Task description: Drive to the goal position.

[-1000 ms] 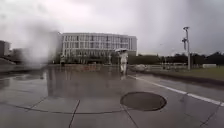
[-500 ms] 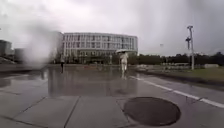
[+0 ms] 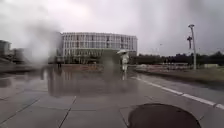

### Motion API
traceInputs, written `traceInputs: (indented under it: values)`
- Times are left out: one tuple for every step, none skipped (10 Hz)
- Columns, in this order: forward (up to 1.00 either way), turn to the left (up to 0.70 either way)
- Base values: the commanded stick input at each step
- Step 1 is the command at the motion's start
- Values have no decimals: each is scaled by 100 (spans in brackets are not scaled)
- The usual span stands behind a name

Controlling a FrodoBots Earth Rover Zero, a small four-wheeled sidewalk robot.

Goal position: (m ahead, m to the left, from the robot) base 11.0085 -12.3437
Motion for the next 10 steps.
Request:
traceInputs:
  values:
    - [70,0]
    - [70,0]
    - [70,0]
    - [70,0]
    - [70,0]
    - [70,0]
    - [70,0]
    - [70,0]
    - [70,0]
    - [70,0]
